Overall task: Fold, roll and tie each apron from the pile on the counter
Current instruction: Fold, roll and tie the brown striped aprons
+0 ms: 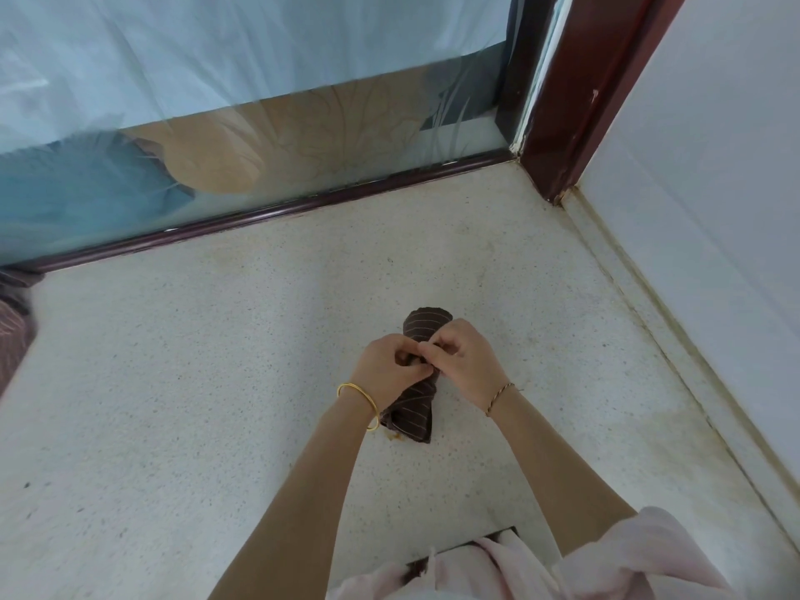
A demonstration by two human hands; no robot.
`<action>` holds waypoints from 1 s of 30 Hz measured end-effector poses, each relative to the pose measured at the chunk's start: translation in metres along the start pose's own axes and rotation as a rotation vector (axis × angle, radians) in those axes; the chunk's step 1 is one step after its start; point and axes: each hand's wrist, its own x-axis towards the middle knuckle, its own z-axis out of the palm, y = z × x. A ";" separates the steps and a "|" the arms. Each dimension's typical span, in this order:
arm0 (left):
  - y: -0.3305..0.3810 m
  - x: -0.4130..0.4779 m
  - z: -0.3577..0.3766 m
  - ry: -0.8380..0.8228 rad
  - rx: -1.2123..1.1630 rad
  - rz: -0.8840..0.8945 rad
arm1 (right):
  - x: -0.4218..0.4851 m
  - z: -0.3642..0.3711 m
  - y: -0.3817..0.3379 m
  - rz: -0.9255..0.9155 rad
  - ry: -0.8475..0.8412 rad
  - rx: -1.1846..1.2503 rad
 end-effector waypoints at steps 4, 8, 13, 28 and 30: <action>0.004 0.001 -0.001 -0.029 0.078 -0.028 | 0.002 0.003 0.005 0.024 -0.013 0.030; 0.004 0.001 -0.003 -0.068 -0.060 -0.075 | 0.002 -0.002 0.005 0.123 -0.071 0.186; -0.001 0.000 0.000 -0.037 -0.141 -0.100 | 0.004 -0.003 0.004 0.011 -0.143 -0.126; -0.002 0.002 -0.001 0.065 -0.443 -0.182 | -0.008 0.004 0.012 -0.075 0.091 -0.341; -0.003 0.003 0.000 0.079 -0.480 -0.204 | -0.010 0.005 0.013 -0.106 0.117 -0.358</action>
